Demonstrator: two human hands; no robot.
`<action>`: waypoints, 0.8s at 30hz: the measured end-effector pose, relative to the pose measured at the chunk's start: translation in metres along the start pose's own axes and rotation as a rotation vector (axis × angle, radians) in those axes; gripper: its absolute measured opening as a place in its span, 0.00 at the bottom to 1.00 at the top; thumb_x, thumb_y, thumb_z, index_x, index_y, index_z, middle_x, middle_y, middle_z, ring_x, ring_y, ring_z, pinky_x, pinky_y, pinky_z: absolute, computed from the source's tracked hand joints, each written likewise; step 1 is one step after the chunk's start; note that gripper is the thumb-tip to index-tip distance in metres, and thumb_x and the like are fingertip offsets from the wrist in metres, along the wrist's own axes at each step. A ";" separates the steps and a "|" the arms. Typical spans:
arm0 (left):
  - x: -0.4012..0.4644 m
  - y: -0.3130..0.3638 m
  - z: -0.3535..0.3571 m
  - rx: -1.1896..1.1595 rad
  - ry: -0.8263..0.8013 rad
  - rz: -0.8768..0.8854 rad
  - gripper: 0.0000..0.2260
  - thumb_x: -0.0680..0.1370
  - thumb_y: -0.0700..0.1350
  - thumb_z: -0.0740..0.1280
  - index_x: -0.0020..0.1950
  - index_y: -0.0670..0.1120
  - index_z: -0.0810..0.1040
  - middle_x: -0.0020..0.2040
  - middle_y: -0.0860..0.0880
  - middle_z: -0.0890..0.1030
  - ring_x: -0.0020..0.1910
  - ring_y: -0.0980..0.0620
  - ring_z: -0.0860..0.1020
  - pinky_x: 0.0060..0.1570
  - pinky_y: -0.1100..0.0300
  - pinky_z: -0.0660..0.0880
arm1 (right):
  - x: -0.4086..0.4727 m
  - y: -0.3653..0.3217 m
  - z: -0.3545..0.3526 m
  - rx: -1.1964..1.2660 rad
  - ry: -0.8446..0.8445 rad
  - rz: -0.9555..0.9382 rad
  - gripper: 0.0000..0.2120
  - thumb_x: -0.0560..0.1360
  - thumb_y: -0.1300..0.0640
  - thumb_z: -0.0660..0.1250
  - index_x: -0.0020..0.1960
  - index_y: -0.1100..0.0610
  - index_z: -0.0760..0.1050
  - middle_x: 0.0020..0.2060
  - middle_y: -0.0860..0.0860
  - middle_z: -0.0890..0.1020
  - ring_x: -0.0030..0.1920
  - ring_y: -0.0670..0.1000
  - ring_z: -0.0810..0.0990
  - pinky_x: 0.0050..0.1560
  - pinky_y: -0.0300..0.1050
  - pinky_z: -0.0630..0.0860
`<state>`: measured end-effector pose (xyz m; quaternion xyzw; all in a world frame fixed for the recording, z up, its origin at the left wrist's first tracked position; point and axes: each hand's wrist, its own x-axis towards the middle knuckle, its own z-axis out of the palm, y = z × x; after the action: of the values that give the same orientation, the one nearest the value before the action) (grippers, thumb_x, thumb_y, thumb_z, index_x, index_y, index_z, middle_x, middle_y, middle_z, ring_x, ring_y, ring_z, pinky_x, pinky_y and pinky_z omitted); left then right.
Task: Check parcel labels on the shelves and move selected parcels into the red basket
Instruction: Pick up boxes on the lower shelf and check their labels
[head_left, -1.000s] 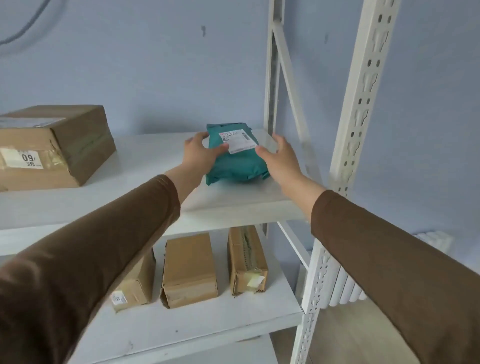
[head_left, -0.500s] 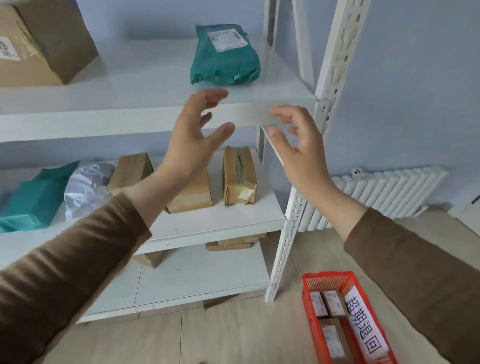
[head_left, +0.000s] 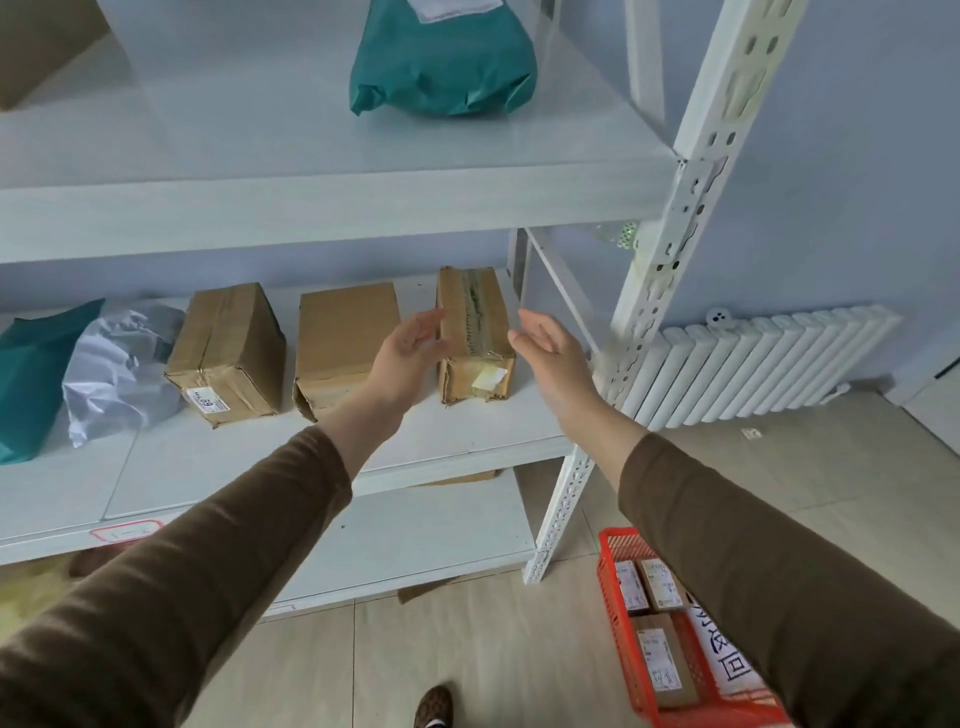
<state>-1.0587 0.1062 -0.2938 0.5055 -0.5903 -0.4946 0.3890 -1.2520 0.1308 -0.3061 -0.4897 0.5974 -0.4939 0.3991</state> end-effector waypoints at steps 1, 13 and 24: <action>0.010 -0.003 0.003 -0.004 -0.024 -0.038 0.21 0.83 0.39 0.66 0.77 0.47 0.70 0.62 0.59 0.74 0.64 0.59 0.73 0.51 0.76 0.69 | 0.011 0.004 0.003 0.013 0.002 0.042 0.22 0.82 0.54 0.68 0.75 0.53 0.71 0.73 0.50 0.75 0.73 0.48 0.72 0.72 0.44 0.67; 0.128 -0.064 0.030 -0.292 -0.069 -0.471 0.33 0.81 0.49 0.70 0.82 0.48 0.58 0.65 0.52 0.74 0.67 0.51 0.73 0.72 0.53 0.67 | 0.118 0.060 0.035 0.027 -0.084 0.506 0.37 0.80 0.37 0.64 0.83 0.49 0.55 0.80 0.48 0.64 0.78 0.55 0.65 0.78 0.59 0.59; 0.092 -0.070 0.039 -0.230 -0.079 -0.387 0.30 0.80 0.49 0.69 0.80 0.54 0.61 0.68 0.48 0.78 0.66 0.44 0.78 0.70 0.42 0.73 | 0.071 0.065 0.033 0.299 -0.088 0.433 0.15 0.86 0.51 0.59 0.72 0.46 0.70 0.65 0.47 0.81 0.63 0.49 0.80 0.68 0.53 0.74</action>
<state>-1.0986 0.0238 -0.3746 0.5419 -0.4370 -0.6433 0.3187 -1.2473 0.0570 -0.3759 -0.3070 0.5910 -0.4578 0.5889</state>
